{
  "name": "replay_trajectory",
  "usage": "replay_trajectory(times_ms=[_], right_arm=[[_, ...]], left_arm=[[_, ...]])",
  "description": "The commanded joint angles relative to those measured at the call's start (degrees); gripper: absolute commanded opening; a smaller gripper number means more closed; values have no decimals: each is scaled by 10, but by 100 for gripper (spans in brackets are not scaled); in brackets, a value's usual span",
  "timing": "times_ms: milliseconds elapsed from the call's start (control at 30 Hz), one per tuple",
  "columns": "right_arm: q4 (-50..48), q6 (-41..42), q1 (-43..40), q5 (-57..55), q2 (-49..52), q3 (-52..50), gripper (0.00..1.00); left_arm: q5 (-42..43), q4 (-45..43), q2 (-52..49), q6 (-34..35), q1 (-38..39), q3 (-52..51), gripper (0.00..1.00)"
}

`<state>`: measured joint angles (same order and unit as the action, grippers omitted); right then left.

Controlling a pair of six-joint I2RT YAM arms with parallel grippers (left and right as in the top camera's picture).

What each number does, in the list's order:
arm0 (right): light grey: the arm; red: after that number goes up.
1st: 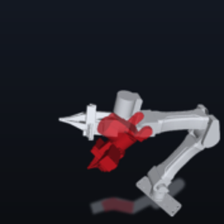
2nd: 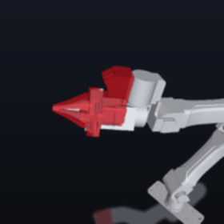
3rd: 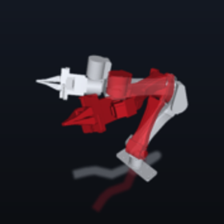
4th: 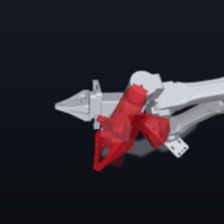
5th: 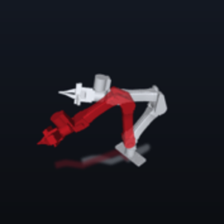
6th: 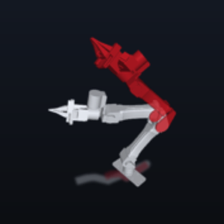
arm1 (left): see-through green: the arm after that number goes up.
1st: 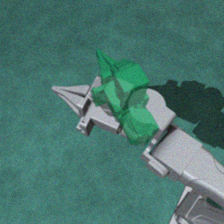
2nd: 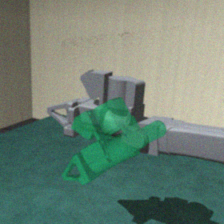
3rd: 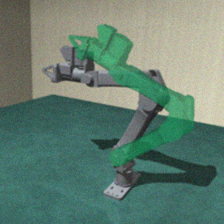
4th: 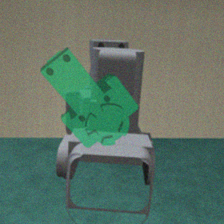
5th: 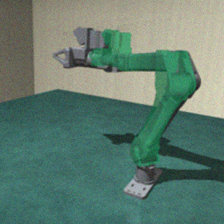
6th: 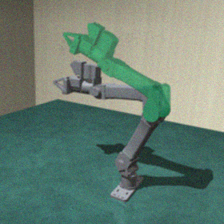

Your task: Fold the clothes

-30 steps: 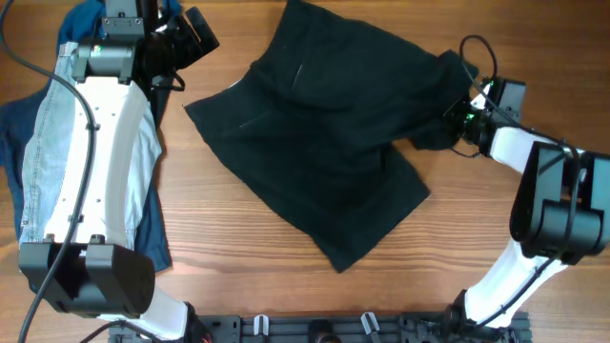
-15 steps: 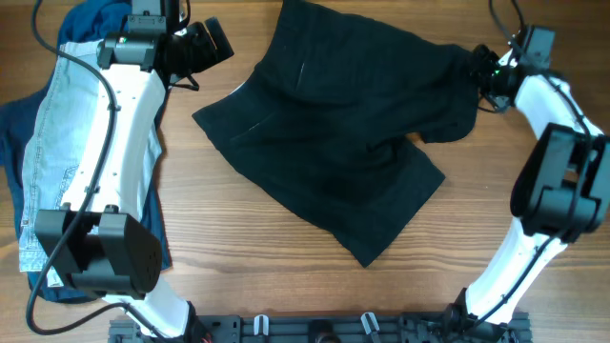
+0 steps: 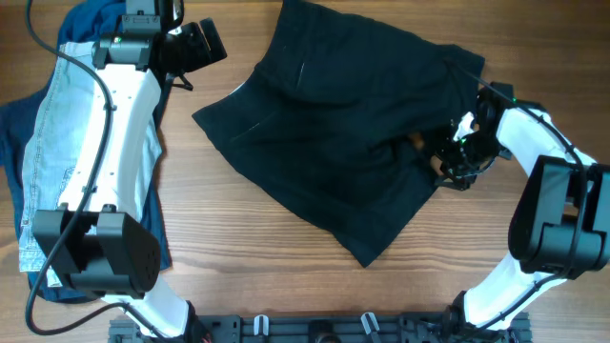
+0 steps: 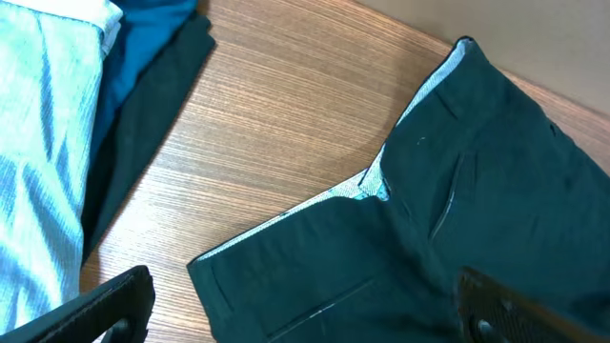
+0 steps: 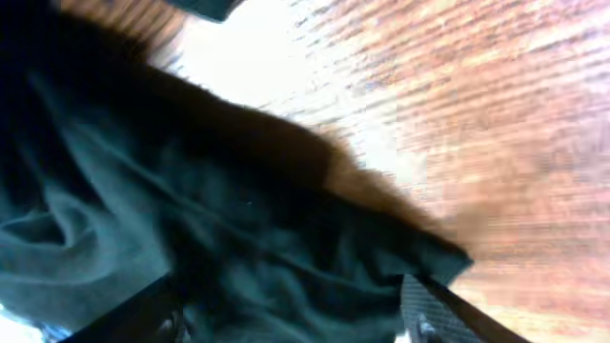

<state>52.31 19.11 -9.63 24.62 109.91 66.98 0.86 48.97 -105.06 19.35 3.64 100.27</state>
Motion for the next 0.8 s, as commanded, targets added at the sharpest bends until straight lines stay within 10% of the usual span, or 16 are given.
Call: replay_trajectory(times_ms=[0,167,633,700,767], right_arm=[[-7,10,-1,-3,3,-11,55],[-31,21,-1,-72,3,-11,4],[-369,-178,-68,-193,3,-9,4],[-324,-176,-68,-156,0,16,96],[-235,-177,-68,-103,-26,64,100]], left_arm=[[-7,-2,-5,-12,-2,6,100],[-7,-2,-5,-12,-2,6,100],[23,-2,-7,-11,0,6,100],[28,3,-7,-15,0,5,100],[79,4,-12,-82,0,-2,100]])
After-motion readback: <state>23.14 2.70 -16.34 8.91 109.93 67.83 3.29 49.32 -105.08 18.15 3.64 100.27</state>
